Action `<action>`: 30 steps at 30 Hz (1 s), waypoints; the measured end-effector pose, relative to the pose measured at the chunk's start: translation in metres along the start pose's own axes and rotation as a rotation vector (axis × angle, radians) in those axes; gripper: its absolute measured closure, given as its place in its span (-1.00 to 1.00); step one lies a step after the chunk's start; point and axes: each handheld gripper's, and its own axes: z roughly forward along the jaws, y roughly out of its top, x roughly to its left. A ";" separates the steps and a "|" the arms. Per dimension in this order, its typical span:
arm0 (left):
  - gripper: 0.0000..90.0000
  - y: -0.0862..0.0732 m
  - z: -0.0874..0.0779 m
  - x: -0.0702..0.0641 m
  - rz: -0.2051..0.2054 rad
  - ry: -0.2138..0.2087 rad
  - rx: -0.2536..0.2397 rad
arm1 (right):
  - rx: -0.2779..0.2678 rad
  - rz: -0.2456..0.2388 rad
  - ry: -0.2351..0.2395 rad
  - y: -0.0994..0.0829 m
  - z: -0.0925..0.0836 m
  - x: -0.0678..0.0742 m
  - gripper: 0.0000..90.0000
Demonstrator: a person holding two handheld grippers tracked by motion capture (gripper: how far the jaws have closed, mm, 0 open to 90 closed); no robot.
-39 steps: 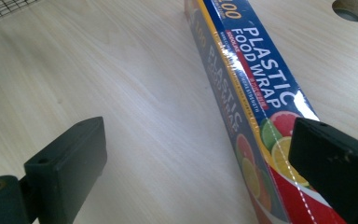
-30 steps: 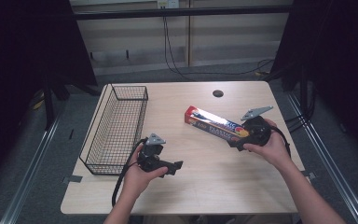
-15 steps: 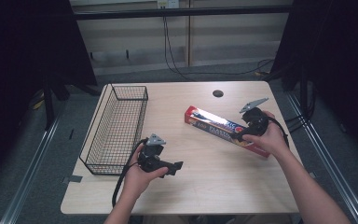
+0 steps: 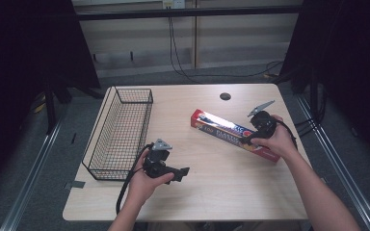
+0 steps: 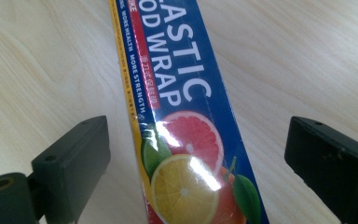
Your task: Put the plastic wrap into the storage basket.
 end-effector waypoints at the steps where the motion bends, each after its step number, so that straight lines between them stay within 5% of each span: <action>1: -0.95 0.000 0.000 0.000 0.002 0.000 0.004 | 0.003 -0.011 0.004 0.000 0.002 -0.001 -0.82; 19: -0.95 -0.002 0.000 0.002 -0.009 0.003 0.011 | 0.099 -0.017 0.056 -0.004 0.016 -0.004 -0.40; 30: -0.94 -0.003 -0.001 0.002 -0.013 0.007 0.013 | 0.164 -0.083 0.072 -0.002 0.016 0.001 -0.10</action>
